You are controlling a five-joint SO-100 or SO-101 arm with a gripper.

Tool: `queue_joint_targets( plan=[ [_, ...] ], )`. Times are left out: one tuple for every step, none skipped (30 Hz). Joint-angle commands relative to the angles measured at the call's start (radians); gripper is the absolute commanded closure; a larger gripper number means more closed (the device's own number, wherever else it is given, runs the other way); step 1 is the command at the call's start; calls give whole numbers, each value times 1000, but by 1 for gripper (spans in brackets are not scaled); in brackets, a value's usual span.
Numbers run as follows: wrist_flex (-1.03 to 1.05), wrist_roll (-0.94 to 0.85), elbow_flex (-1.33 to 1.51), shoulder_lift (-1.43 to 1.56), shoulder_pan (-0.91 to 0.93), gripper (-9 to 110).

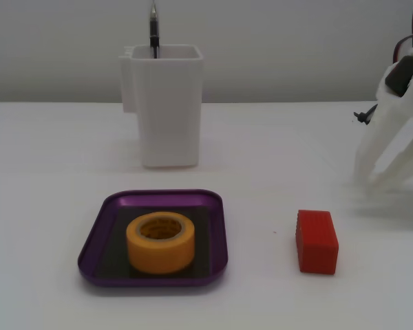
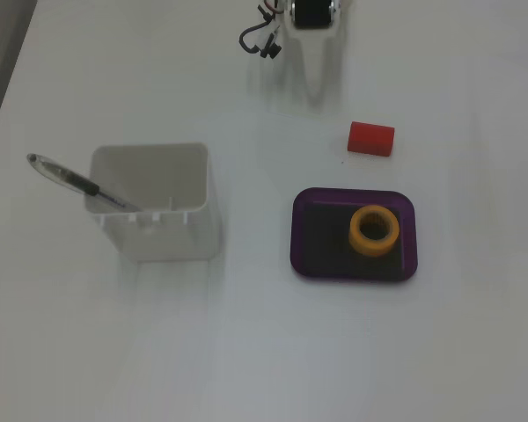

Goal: Remove the yellow tape from the box.

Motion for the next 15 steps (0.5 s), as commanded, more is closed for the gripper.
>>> queue_joint_targets(
  plan=[
    [-14,5,9,97,2,101],
    [-14,5,9,97,2,101],
    [-14,5,9,97,2,101],
    [-14,5,9,97,2,101],
    [-14,5,9,97,2,101],
    [-14,5,9,97,2,101],
    [-14,5,9,97,2,101],
    [-14,5,9,97,2,101],
    [-14,-2,9,97,2,101],
    [-14,-6,9,97,2,101],
    [-14,-6,9,97,2,101],
    [-14,-8,3,95,2,101],
    [-14,-8,-2,94,3,101],
    [-14,-9,-6,91,8,101],
    [-14,-11,-21,89,9,101]
  ],
)
